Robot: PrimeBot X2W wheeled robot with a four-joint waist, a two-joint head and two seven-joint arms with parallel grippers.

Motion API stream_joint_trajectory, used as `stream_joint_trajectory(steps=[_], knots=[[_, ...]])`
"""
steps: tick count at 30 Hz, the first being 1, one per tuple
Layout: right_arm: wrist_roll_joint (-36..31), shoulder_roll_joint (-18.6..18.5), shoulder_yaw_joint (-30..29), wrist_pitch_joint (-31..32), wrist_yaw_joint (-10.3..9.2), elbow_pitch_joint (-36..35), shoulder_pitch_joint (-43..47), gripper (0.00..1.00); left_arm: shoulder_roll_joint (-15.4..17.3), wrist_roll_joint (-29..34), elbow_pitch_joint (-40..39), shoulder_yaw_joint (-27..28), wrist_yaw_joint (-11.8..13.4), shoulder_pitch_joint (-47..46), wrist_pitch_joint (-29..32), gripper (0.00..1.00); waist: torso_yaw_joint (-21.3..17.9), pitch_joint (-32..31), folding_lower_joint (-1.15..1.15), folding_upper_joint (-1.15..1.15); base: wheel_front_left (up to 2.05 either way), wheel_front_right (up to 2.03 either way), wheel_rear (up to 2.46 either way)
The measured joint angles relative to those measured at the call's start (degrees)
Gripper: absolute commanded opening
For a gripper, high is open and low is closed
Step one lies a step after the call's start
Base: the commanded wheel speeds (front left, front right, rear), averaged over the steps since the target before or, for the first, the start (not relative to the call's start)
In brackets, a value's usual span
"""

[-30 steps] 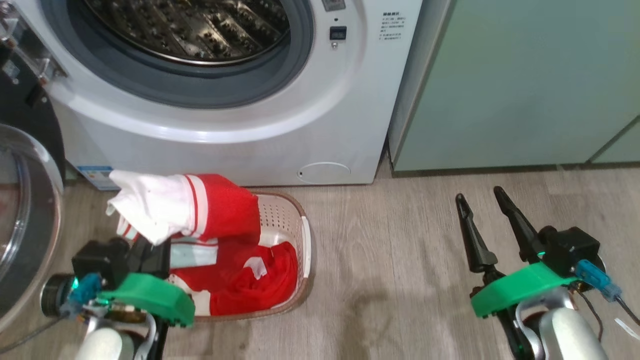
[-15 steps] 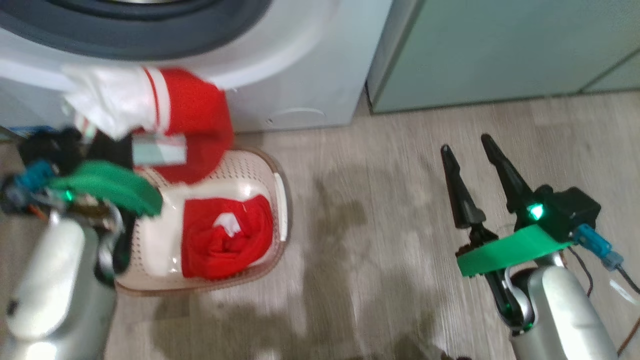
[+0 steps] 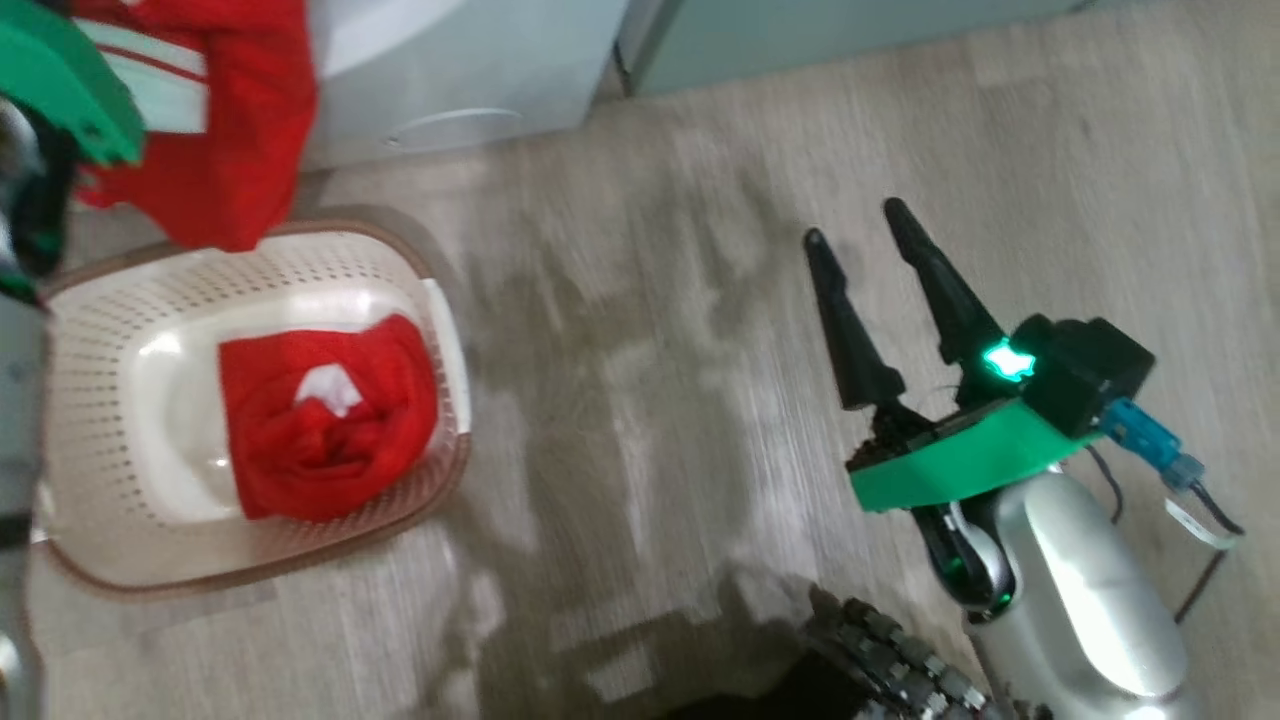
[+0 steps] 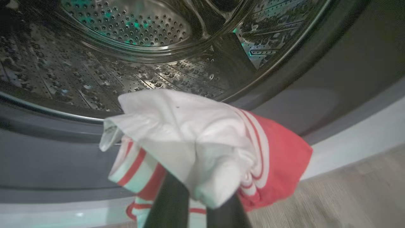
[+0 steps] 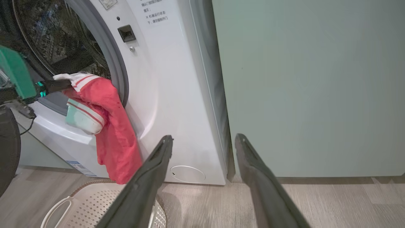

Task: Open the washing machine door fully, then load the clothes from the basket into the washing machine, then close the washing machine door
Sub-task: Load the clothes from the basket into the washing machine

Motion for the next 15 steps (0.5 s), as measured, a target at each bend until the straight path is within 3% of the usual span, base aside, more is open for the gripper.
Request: stream_joint_trajectory(steps=[7,15], knots=[[2.5,0.0,2.0,0.0,0.00,-1.4,-2.2,1.00,4.6,-1.4,5.7,0.6,-2.0,-10.7,9.0,0.00,-4.1,4.2,0.00,0.00,0.00,0.00,0.00],[3.9,0.0,3.7,0.0,0.00,-2.4,-2.2,1.00,7.5,-2.7,9.4,2.2,-2.4,-17.5,14.1,0.00,-7.5,7.6,-0.01,0.00,0.00,0.00,0.00]])
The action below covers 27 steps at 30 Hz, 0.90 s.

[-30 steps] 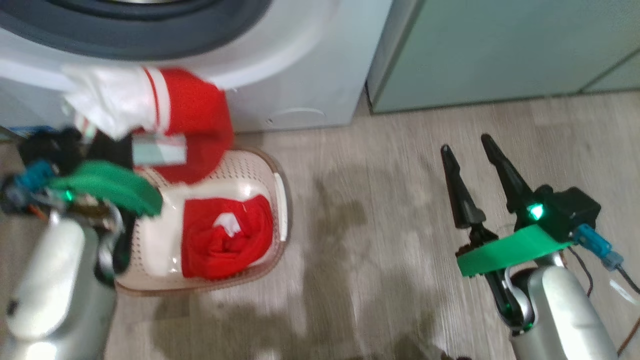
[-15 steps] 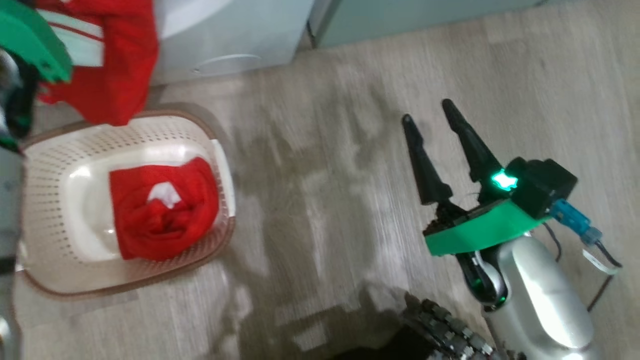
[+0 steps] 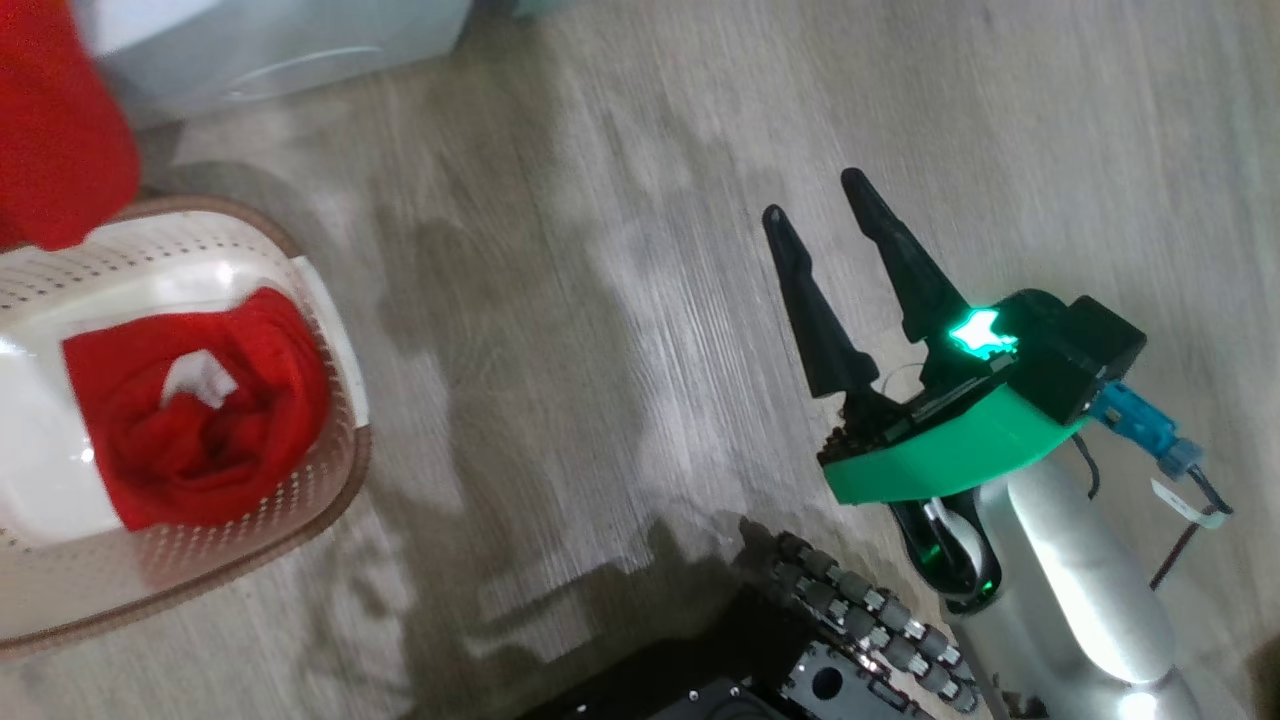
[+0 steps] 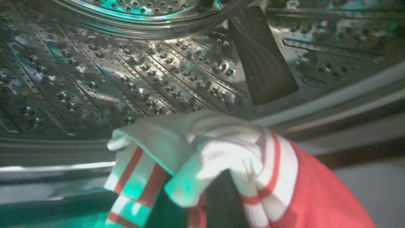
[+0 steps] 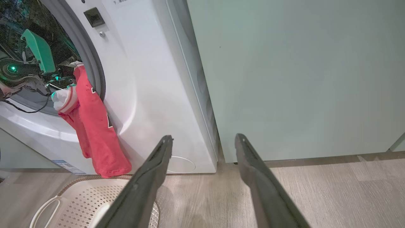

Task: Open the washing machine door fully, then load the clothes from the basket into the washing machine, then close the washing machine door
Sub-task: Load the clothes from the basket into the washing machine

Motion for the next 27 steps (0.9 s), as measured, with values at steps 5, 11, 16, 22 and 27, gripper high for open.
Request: stream_joint_trajectory(steps=[5,11,16,22,27], knots=[[0.8,0.0,0.5,0.0,0.00,-0.7,-0.8,1.00,2.6,0.0,0.3,2.0,2.1,-4.7,0.2,0.00,-2.0,2.5,0.00,0.00,0.00,0.00,0.00],[1.9,0.0,0.9,0.0,0.00,-1.7,-1.0,1.00,4.5,1.2,0.5,3.6,3.0,-9.3,-6.6,0.00,-3.9,5.1,0.00,0.00,0.00,0.00,0.00],[1.9,0.0,1.7,0.0,0.00,-2.1,-2.2,1.00,5.1,2.4,2.1,4.8,4.1,-11.3,-14.1,0.00,-5.1,6.0,0.00,0.00,0.00,0.00,0.00],[1.9,0.0,1.9,0.0,0.00,-2.3,-2.3,1.00,6.1,2.9,6.3,5.4,3.1,-12.9,-18.3,0.00,-5.4,6.1,-0.01,0.00,0.00,0.00,0.00],[2.1,0.0,1.9,0.0,0.00,-2.2,-2.3,1.00,5.9,1.2,9.5,5.8,2.0,-11.7,-18.4,0.00,-4.9,5.7,-0.01,0.00,0.00,0.00,0.00]])
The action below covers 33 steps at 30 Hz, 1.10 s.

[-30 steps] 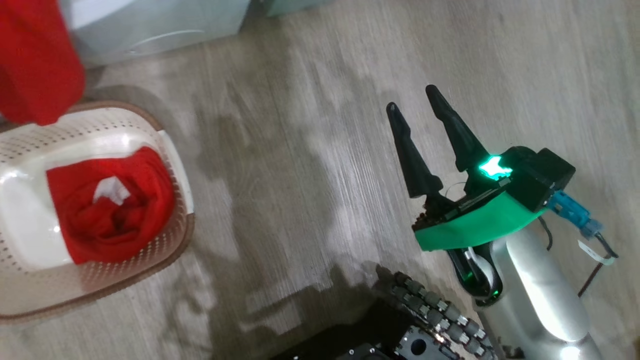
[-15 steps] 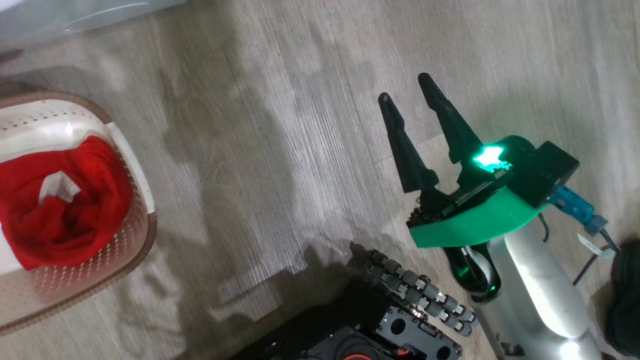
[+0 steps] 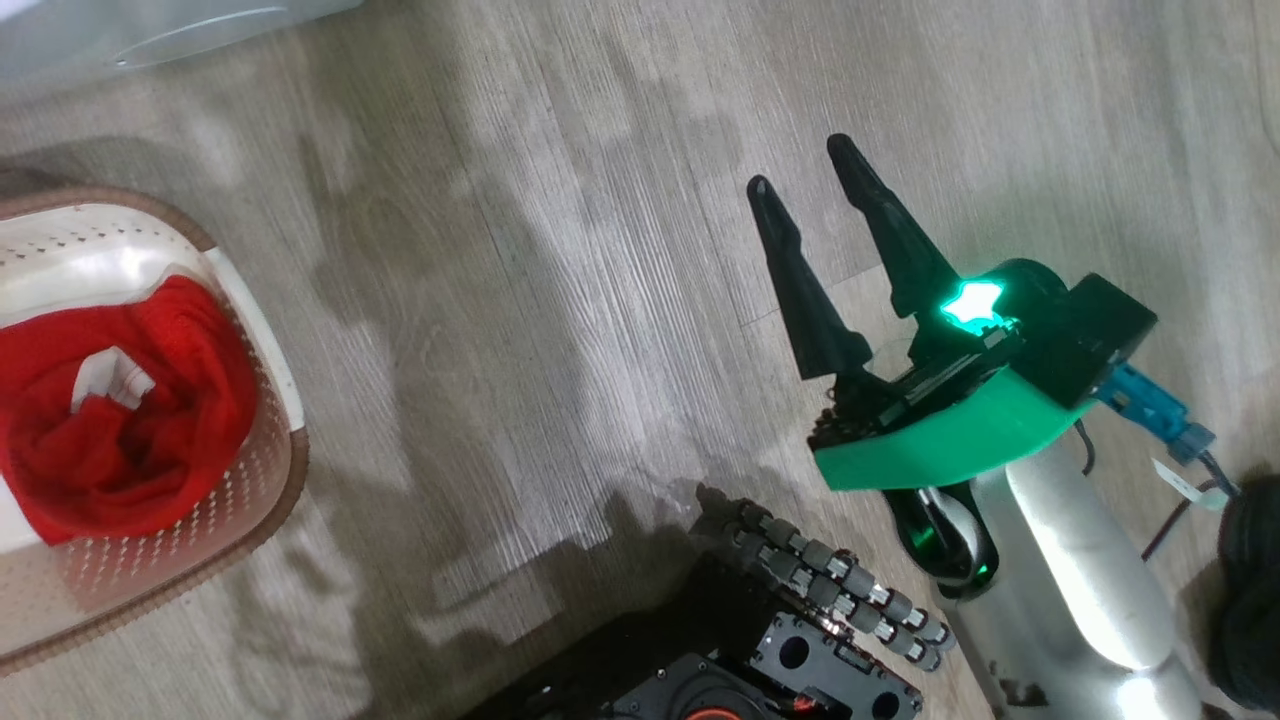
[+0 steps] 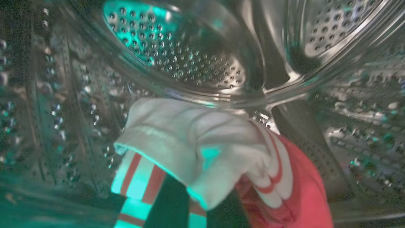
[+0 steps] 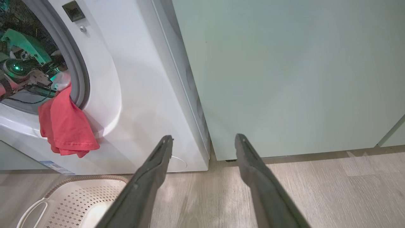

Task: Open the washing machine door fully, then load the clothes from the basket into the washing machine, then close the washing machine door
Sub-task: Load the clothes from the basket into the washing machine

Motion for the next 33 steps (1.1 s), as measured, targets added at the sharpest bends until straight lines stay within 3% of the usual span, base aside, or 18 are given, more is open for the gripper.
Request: stream_joint_trajectory(steps=[1,3,4,15,23,33], knots=[[0.0,0.0,0.0,0.0,0.00,0.1,0.0,1.00,0.0,-0.3,0.2,0.0,-0.1,0.6,-0.3,0.00,0.1,-0.1,0.00,0.00,0.00,0.00,0.00],[0.0,0.0,0.0,0.0,0.00,0.2,0.0,1.00,-0.2,-0.4,0.6,0.0,-0.5,1.7,-0.6,0.56,0.3,-0.3,0.00,0.00,0.00,0.00,0.00],[0.0,0.0,0.0,0.0,0.00,0.2,0.0,1.00,-0.3,-0.4,0.6,0.0,-0.5,2.3,-1.6,1.00,0.4,-0.5,0.00,0.00,0.00,0.00,0.00],[-1.3,0.0,-1.9,0.0,0.00,1.4,0.3,1.00,-2.7,1.0,-0.2,-2.3,-1.3,10.3,-10.2,1.00,2.2,-4.8,0.00,0.00,0.00,0.00,0.00],[-3.6,0.0,-4.1,0.0,0.00,2.8,1.0,1.00,-8.2,0.8,-9.2,-3.1,1.1,22.5,-17.8,1.00,5.6,-9.4,0.00,0.00,0.00,0.00,0.00],[-5.9,0.0,-7.0,0.0,0.00,4.4,2.7,1.00,-11.8,1.0,-31.3,-3.7,7.9,42.5,-19.6,1.00,10.5,-13.6,0.00,0.00,0.00,0.00,0.00]])
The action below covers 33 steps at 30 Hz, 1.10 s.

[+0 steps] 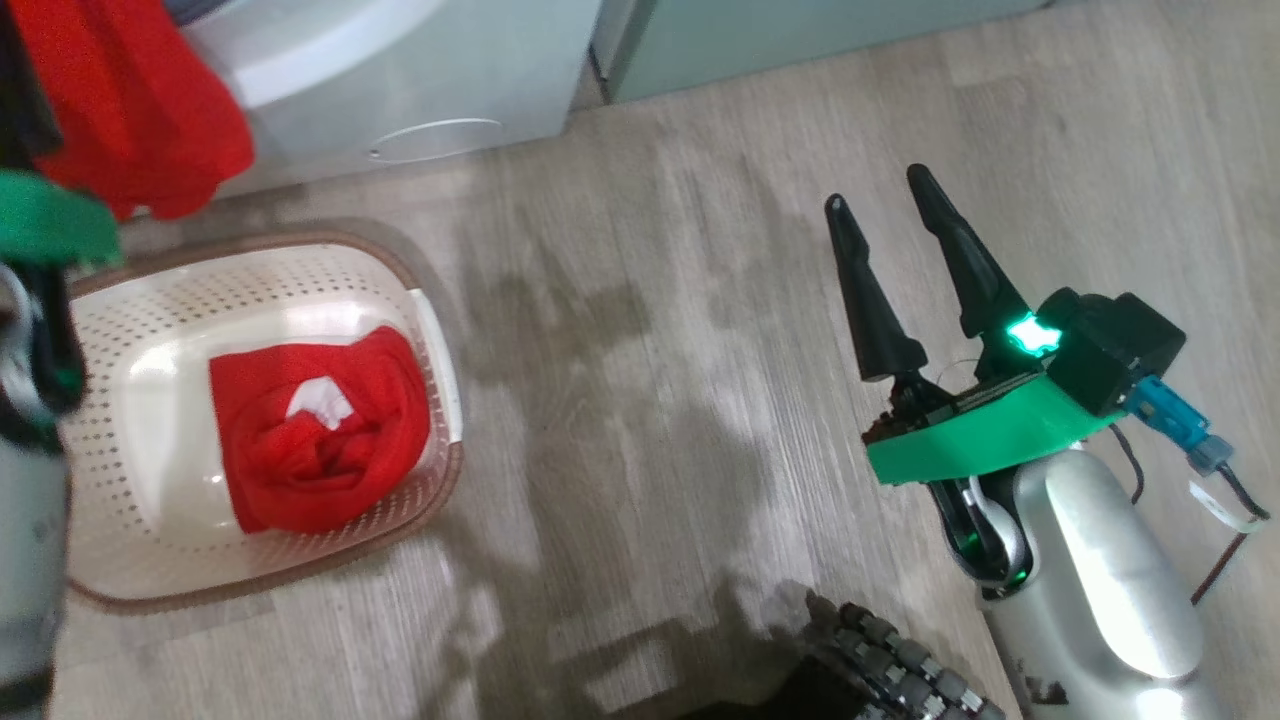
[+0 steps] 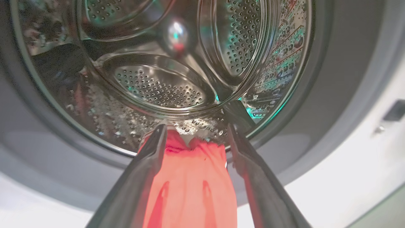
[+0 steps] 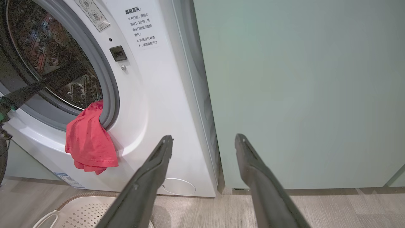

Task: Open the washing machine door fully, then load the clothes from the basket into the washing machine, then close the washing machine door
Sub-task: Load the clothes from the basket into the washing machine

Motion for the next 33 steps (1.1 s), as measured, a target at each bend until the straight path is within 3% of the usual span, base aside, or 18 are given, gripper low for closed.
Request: stream_joint_trajectory(steps=[9,17,33], knots=[[-1.8,0.0,-2.3,0.0,0.00,1.3,0.1,1.00,-3.1,0.4,-11.1,-0.2,3.8,15.4,-0.5,1.00,4.1,-3.1,0.00,0.00,0.00,0.00,0.00],[-2.3,0.0,-3.9,0.0,0.00,2.6,1.5,1.00,-6.0,0.5,-11.8,-0.3,4.0,21.2,-1.0,1.00,6.9,-5.5,0.00,0.00,0.00,0.00,0.00],[-3.2,0.0,-3.9,0.0,0.00,3.8,1.6,1.00,-7.3,3.0,-10.8,-1.7,3.7,24.1,-1.1,1.00,8.6,-8.1,0.00,0.00,0.00,0.00,0.00]])
